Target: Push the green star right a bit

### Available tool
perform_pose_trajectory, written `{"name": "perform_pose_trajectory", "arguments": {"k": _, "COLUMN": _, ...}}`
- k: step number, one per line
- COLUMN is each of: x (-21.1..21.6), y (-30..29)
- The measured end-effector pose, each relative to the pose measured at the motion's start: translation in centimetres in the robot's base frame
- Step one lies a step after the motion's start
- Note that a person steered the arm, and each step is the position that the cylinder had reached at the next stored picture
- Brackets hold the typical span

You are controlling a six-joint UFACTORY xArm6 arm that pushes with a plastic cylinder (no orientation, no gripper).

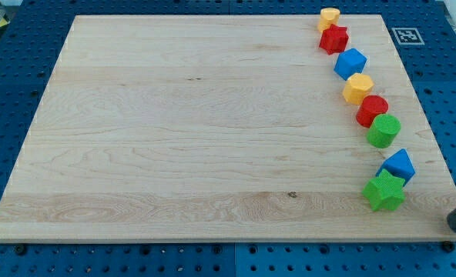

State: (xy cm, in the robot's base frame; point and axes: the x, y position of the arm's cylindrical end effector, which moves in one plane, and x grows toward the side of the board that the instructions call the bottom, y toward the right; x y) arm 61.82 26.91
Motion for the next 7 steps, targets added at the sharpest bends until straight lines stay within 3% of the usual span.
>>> {"name": "perform_pose_trajectory", "arguments": {"k": 2, "x": -0.1, "y": -7.8}}
{"name": "perform_pose_trajectory", "arguments": {"k": 3, "x": 0.1, "y": -15.2}}
{"name": "perform_pose_trajectory", "arguments": {"k": 4, "x": -2.2, "y": -17.4}}
{"name": "perform_pose_trajectory", "arguments": {"k": 5, "x": -6.2, "y": -16.9}}
{"name": "perform_pose_trajectory", "arguments": {"k": 7, "x": -6.0, "y": -13.3}}
